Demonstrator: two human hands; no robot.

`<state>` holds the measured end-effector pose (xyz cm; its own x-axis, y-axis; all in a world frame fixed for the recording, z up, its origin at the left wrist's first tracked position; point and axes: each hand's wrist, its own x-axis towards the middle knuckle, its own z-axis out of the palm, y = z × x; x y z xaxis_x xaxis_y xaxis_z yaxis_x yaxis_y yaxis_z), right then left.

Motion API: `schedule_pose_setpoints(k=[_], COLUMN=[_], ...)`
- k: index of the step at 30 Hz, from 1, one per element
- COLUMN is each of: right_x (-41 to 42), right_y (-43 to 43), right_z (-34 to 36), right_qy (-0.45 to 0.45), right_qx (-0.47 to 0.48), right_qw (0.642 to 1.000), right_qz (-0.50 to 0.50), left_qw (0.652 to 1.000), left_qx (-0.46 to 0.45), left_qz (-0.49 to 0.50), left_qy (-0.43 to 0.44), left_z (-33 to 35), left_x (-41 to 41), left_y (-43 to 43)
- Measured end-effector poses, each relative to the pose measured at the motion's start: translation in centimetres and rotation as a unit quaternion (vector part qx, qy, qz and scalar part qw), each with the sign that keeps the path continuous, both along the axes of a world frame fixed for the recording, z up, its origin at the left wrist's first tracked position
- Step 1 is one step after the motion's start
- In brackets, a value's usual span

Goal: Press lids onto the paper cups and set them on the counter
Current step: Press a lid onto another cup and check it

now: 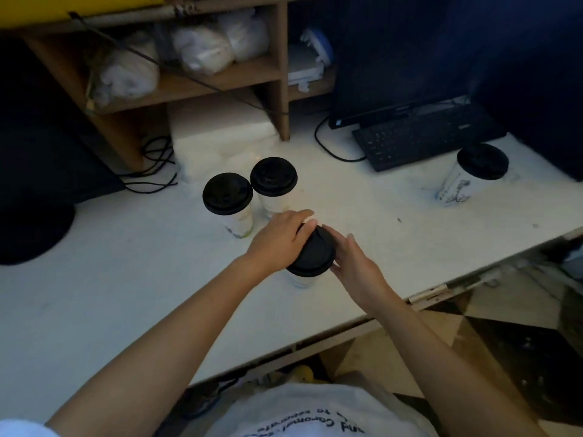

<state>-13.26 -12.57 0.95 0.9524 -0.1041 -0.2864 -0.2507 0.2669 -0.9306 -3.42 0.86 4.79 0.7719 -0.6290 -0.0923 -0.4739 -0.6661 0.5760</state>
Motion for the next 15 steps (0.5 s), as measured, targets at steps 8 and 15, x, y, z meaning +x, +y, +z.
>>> schedule_pose_setpoints(k=[8,15], right_x=[-0.9,2.9], right_y=[-1.9,-1.4], right_z=[-2.9,-3.8], right_qy=[-0.005,0.005], right_qx=[-0.2,-0.219], right_qw=[0.954,0.938], right_qz=[0.222,0.268], left_qw=[0.978,0.968], left_qx=[0.132,0.128], left_qz=[-0.043,-0.027], left_qy=[-0.155,-0.213], left_z=[0.5,0.0], left_x=[-2.1,-2.5], left_y=[-2.8,-2.7])
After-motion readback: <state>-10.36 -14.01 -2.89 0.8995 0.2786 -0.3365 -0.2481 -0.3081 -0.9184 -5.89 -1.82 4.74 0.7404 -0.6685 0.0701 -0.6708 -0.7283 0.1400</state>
